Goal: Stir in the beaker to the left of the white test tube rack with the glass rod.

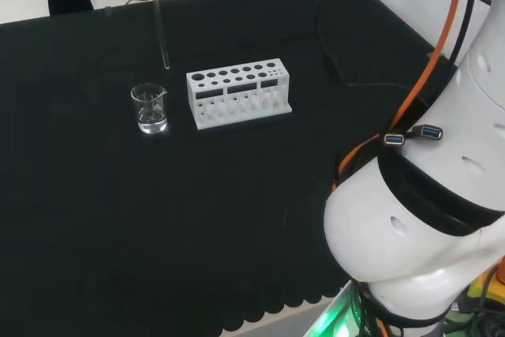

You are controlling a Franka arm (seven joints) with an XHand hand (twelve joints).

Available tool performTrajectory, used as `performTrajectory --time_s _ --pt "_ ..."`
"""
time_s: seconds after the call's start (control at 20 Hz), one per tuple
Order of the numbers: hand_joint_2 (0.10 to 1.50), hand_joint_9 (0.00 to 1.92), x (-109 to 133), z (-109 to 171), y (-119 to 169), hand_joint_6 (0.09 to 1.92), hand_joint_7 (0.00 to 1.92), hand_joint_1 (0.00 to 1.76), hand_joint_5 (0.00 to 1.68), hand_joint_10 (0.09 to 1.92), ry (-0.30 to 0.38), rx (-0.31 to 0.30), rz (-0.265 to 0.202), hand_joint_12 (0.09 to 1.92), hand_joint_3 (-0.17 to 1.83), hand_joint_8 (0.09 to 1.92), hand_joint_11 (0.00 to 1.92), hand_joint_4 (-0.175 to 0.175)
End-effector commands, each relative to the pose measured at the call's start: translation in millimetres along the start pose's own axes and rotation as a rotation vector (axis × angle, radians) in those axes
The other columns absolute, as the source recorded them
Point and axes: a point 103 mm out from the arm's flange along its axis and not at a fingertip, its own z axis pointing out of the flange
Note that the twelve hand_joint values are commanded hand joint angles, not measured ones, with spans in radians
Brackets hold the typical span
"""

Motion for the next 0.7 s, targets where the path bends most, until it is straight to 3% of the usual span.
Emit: performTrajectory --time_s 0.05,0.7 --pt "1.13 1.72 9.0 -1.0 -3.1 0.21 1.13 1.3 1.27 0.77 0.002 -0.001 -0.02 0.6 -0.17 1.1 1.69 -0.175" --pt "1.12 1.72 14.1 9.5 11.6 0.2 1.13 1.3 1.28 0.76 0.055 -0.014 -0.082 0.6 -0.17 1.1 1.7 -0.175"
